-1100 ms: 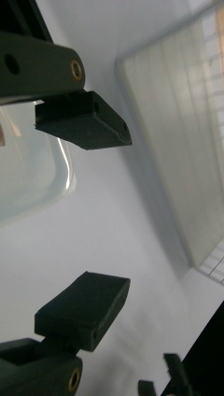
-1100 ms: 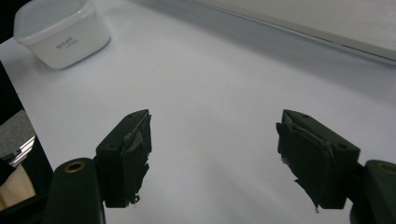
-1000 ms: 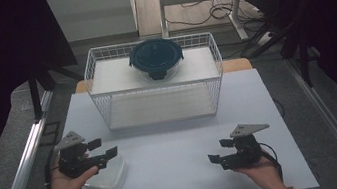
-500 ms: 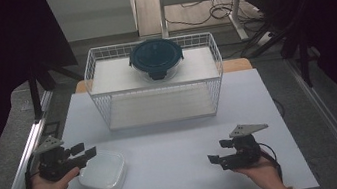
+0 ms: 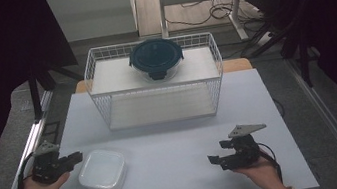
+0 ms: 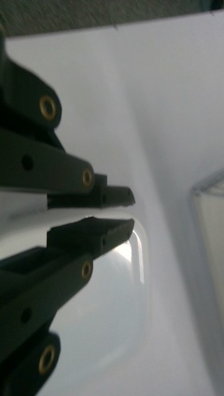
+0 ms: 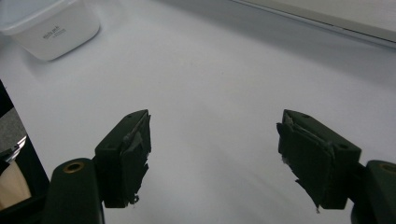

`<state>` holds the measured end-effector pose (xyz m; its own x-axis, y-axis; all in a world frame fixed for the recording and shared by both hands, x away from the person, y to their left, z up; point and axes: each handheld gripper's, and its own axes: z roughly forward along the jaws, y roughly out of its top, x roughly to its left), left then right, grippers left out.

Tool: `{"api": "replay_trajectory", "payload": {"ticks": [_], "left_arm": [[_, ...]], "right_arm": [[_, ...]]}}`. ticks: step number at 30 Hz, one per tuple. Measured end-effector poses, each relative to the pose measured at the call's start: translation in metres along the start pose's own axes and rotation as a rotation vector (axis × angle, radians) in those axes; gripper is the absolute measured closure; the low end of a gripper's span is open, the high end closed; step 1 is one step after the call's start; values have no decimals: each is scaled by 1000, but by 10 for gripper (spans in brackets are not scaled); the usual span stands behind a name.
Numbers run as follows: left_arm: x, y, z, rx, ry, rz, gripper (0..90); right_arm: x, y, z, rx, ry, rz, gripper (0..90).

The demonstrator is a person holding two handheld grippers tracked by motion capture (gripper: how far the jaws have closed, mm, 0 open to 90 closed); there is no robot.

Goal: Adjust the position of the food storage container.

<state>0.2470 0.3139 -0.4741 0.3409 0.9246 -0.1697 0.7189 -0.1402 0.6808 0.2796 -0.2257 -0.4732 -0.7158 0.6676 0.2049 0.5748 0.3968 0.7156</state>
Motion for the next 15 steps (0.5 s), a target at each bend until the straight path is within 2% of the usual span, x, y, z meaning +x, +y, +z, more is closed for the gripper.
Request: {"api": "replay_trajectory", "payload": {"ticks": [1, 4, 6, 9, 15], "left_arm": [[3, -1, 2, 14, 12, -1, 869], [9, -4, 10, 52, 8, -1, 898], [9, -4, 16, 79, -7, 20, 900], [6, -1, 24, 120, -3, 63, 900], [7, 7, 33, 146, -28, 70, 900]], "right_arm": [[0, 0, 0, 1, -2, -1, 255], [-1, 0, 0, 4, -1, 3, 255], [-1, 0, 1, 4, -2, 5, 255], [-1, 0, 0, 3, -1, 10, 255], [-3, 0, 0, -3, -3, 18, 255]]}}
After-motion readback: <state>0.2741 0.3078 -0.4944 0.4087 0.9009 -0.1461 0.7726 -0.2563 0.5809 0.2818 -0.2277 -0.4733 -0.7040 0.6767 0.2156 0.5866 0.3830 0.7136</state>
